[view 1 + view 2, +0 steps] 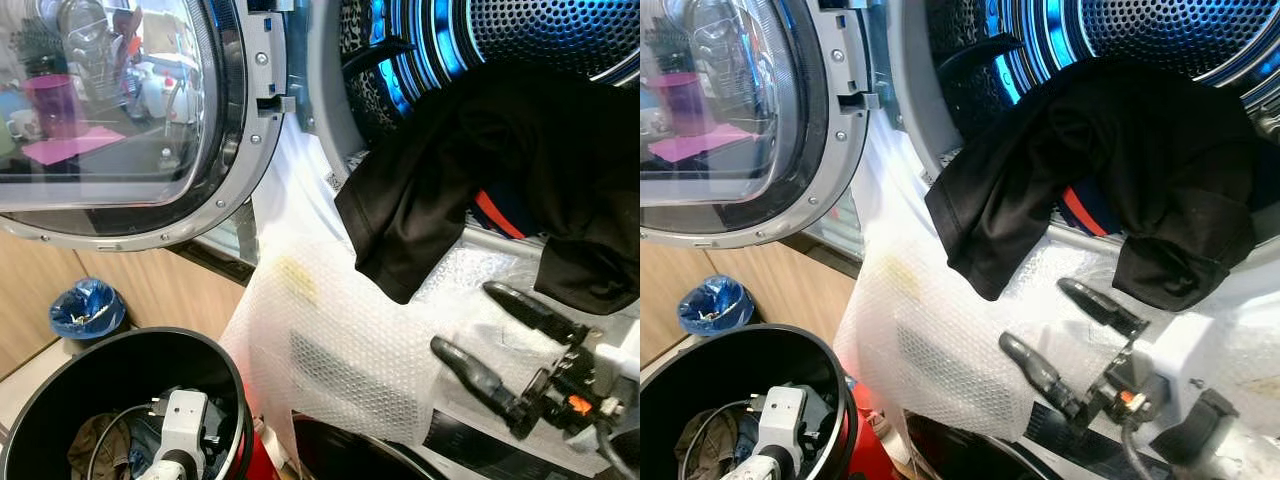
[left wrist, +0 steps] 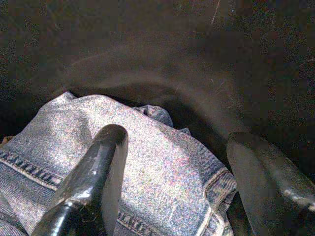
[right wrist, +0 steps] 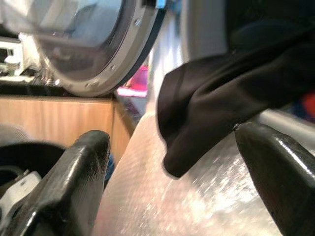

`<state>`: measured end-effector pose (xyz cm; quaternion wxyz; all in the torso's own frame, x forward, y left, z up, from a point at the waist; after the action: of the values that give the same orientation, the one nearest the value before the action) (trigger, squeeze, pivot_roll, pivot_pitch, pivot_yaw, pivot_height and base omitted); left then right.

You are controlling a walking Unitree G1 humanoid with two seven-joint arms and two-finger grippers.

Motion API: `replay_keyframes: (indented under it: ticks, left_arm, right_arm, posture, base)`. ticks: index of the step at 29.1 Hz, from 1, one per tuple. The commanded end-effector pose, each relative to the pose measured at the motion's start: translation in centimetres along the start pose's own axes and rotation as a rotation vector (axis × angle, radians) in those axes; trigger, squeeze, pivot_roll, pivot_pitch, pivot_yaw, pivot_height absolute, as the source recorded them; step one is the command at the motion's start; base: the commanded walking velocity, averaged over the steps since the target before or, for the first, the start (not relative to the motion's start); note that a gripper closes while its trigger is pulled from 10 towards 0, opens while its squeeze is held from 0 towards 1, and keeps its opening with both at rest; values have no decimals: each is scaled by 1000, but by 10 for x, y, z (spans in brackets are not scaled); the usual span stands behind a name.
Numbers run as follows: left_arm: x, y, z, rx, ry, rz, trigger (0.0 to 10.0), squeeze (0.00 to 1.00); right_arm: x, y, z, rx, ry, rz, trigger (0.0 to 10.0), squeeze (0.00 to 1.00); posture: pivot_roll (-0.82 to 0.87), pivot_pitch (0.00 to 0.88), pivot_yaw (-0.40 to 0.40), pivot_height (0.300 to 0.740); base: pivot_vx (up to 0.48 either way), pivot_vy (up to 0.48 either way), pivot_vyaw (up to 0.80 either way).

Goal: Clothes washing

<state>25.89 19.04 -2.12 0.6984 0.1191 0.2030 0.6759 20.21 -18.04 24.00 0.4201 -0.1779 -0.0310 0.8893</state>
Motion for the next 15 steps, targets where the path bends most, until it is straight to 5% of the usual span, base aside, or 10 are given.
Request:
replay_keyframes:
  ticks: [1,7,15]
  left_arm:
    - [-2,1,-2,4,0,-15,10000,0]
    - [-2,1,-2,5,-5,-21,10000,0]
    - [-5,0,-1,2,-5,-30,10000,0]
  right_arm:
    - [-4,15,35,-259,-33,-74,10000,0]
    - [8,34,41,-348,-34,-80,10000,0]
    - [-1,36,12,-199,-61,-220,10000,0]
  posture:
    - [-130,0,4,740]
    - [-140,0,4,740]
    - [-146,0,4,740]
  base:
    - [0,0,0]
    - [0,0,0]
    - [0,0,0]
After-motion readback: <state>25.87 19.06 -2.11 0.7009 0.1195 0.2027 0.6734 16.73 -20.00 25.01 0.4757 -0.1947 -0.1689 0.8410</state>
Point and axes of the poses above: a point about 5 cm out from each wrist's last joint towards the gripper, its own y axis pointing back from the gripper into the wrist, its own z axis along the axis of the wrist's last joint, x = y × z, the point moved 2 cm from there along -y, pointing out of the wrist towards the gripper, and after that the axes turned 7 degrees about y, right-handed, at the moved point
